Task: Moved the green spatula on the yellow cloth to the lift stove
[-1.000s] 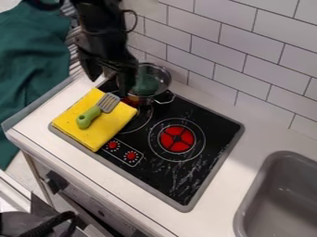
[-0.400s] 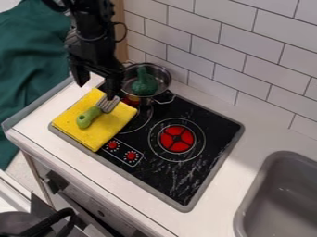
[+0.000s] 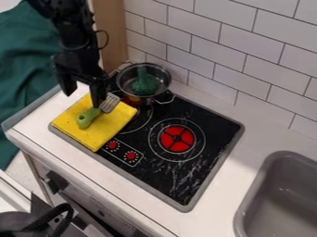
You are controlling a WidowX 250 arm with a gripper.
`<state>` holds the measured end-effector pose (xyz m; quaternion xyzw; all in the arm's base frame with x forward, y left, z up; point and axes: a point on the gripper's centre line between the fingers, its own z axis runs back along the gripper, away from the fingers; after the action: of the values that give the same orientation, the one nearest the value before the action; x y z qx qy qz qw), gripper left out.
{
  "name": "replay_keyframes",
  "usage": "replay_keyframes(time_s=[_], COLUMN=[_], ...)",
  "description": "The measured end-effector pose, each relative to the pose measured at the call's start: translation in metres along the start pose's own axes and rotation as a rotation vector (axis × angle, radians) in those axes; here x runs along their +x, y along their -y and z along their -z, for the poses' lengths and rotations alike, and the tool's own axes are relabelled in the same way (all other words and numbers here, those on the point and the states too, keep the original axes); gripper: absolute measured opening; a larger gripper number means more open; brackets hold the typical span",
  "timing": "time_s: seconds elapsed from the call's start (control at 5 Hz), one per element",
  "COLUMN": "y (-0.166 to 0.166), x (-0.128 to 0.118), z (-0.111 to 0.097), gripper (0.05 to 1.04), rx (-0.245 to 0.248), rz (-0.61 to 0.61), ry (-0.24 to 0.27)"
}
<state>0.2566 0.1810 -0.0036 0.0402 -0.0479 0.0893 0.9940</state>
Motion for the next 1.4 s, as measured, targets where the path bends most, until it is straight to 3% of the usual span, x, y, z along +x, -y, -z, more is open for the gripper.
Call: replay_keyframes(time_s=[0.4, 0.8, 1.2, 1.4], y=[-0.008, -0.014, -0.012, -0.006], x=[-0.013, -0.017, -0.019, -0.019], z=[0.016, 0.016, 0.022, 0.027], gripper=[1.008, 0.991, 0.884, 0.757], rx=[-0.039, -0.051, -0.047, -0.038], rz=[0.027, 0.023, 0.014, 0.025], ry=[0.015, 0.025, 0.005, -0.016])
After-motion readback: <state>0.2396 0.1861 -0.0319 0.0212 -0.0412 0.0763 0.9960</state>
